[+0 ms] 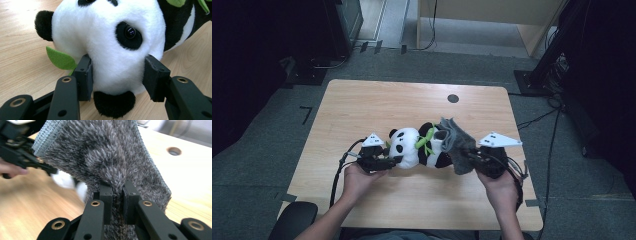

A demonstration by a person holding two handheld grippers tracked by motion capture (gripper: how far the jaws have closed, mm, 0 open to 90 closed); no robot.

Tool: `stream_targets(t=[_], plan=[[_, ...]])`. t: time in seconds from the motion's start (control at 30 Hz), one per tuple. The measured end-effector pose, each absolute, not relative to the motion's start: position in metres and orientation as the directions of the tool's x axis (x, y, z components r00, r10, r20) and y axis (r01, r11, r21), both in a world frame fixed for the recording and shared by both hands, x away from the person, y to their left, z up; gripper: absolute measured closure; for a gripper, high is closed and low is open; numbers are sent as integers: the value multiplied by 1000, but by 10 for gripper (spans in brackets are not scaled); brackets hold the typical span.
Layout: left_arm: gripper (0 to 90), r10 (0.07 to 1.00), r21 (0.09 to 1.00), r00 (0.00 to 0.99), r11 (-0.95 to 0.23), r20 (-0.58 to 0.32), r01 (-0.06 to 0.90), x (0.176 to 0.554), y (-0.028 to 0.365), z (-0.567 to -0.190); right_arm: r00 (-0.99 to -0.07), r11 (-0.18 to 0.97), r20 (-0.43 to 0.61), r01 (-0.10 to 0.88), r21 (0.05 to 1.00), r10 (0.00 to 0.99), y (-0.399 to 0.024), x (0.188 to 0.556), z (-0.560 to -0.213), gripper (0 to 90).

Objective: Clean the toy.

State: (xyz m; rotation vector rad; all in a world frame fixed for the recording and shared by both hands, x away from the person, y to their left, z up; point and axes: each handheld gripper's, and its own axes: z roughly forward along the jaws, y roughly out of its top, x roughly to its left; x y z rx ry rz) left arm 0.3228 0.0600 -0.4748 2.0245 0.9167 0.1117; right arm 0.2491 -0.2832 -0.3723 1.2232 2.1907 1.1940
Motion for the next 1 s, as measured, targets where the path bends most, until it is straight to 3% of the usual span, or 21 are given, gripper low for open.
stream_targets(t=[0.27, 0.57, 1.0], plan=[[483, 646, 757, 720, -332, -253, 563, 322, 60, -475, -695, 357, 94, 475, 805, 713, -212, 261, -371, 824], [483, 650, 762, 713, -314, -262, 566, 321, 61, -477, -755, 449, 127, 505, 737, 643, -158, 282, -429, 825], [486, 653, 757, 708, -309, -271, 575, 321, 63, -479, -781, 520, 111, 507, 688, 614, -151, 284, -471, 827]])
